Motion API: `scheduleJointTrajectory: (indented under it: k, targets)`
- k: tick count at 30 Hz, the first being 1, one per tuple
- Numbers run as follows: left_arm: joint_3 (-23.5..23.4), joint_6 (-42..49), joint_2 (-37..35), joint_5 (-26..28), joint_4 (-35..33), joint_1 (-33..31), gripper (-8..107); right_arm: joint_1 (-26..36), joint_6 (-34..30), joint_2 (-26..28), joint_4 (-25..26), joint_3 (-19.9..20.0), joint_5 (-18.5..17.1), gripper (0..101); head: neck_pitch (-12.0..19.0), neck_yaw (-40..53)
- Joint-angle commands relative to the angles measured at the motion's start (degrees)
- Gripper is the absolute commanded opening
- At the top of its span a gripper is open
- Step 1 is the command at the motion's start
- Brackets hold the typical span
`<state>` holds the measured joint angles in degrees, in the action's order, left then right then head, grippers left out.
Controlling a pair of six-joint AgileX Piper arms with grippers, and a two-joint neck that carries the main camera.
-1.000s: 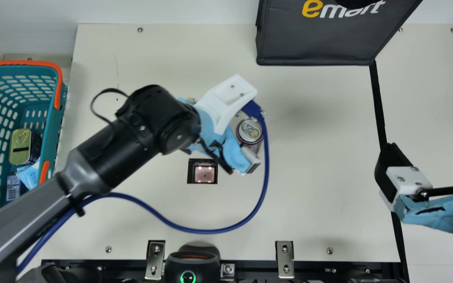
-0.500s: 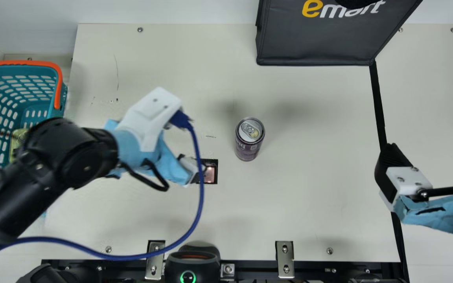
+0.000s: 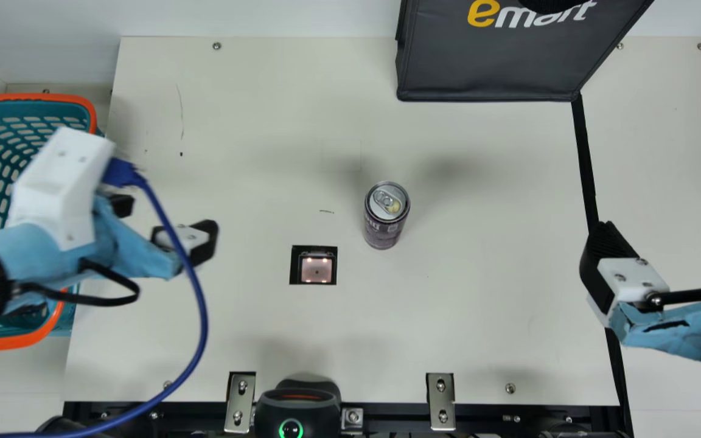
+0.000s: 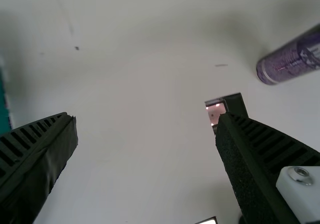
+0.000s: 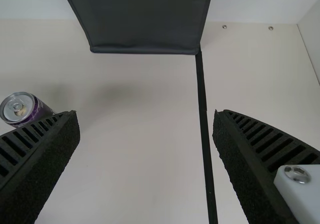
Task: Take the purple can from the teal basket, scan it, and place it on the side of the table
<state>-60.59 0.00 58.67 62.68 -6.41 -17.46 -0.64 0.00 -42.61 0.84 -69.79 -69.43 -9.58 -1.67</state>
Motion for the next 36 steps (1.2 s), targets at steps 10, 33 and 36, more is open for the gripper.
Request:
scheduleJointTrajectory:
  k: [10,33,36]
  targets:
    - [-2.9,1.9,-5.5,0.4,-1.8,11.6,90,0.0,0.0,0.0,0.0,0.0,0.0,95,1.7,0.1]
    - [-3.2,2.0,-5.6,0.6,-1.8,14.3,90,-9.0,-7.5,-3.5,-6.8,4.1,-0.5,95,1.7,0.1]
    - [-3.2,2.0,-5.6,0.6,-1.8,14.3,90,-10.1,-7.8,-5.1,-7.7,3.6,-0.5,95,1.7,0.1]
